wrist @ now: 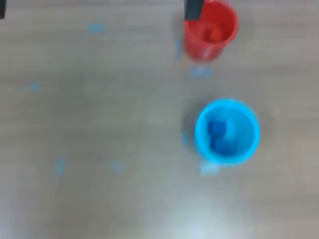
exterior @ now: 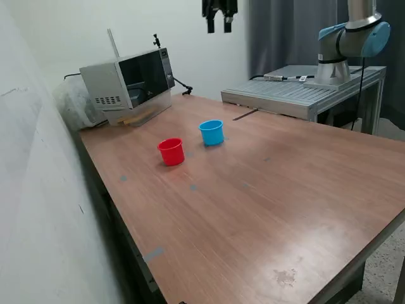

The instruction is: Place red objects in the red bin, and blue objects in the blue bin.

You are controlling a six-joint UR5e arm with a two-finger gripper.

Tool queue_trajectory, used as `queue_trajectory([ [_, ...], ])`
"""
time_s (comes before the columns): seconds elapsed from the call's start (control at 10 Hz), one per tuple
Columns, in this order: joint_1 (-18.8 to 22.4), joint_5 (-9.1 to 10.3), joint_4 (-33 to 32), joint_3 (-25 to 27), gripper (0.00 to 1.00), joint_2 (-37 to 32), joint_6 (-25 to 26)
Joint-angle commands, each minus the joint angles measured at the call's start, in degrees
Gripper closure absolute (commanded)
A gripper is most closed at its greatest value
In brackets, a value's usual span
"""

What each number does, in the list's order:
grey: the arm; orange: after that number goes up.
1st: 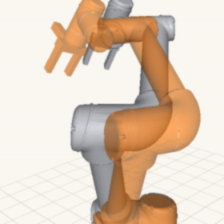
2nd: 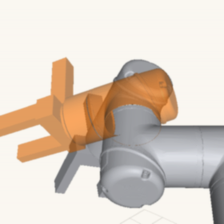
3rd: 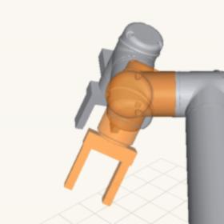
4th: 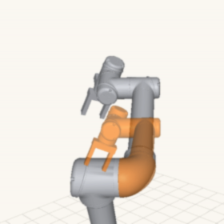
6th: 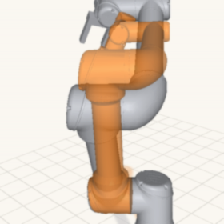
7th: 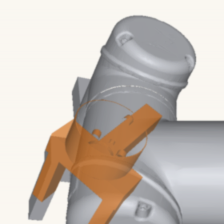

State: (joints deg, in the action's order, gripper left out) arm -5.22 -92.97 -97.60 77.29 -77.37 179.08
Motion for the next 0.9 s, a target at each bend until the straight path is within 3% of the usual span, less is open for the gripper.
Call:
queue_trajectory([
  [0.0,4.8,-0.11,8.2,5.8,0.00,-12.3,2.2],
  [0.5,10.7,0.06,11.6,17.9,0.00,-23.2,2.3],
  [0.8,10.9,0.33,19.4,18.4,0.00,-23.4,7.1],
])
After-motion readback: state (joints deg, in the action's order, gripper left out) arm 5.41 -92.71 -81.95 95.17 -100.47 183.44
